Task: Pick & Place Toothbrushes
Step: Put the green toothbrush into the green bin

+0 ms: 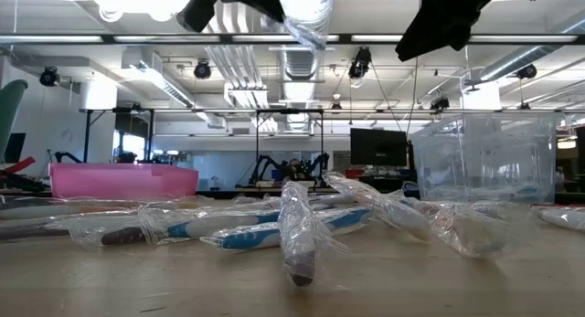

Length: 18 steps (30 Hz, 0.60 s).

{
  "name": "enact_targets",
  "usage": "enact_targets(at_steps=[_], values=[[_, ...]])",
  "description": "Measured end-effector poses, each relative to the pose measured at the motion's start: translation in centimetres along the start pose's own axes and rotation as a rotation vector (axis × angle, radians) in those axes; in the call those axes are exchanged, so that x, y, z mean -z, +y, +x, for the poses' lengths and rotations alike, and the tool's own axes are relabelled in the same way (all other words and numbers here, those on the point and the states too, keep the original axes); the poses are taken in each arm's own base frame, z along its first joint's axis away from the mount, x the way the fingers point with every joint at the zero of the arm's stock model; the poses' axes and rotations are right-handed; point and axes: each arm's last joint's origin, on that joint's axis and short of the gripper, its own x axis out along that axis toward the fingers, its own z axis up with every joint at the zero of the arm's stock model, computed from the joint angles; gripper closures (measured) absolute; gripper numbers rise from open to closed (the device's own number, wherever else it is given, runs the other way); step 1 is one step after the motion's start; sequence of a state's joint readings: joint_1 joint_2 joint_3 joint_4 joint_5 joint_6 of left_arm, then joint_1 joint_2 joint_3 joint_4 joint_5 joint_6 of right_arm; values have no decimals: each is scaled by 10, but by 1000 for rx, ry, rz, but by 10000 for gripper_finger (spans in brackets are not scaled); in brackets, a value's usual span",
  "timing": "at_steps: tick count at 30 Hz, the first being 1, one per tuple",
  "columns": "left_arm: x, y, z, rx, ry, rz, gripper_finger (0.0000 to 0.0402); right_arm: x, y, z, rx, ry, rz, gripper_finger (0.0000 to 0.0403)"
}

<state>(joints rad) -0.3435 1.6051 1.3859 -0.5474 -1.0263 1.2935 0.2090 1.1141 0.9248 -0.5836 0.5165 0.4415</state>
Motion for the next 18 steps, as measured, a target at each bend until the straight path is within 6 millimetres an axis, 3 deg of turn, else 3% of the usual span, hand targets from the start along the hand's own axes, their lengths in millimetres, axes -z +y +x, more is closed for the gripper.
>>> enact_targets(at_steps=[9,13,18], values=[[-18,-5,-3,-136,7,121,401,0,20,4,-188,-172,-45,246],[-24,-9,1,-244,24,187,401,4,27,9,-345,-239,-47,240],[-25,-11,0,-419,11,237,401,10,28,13,-383,-271,-30,234]])
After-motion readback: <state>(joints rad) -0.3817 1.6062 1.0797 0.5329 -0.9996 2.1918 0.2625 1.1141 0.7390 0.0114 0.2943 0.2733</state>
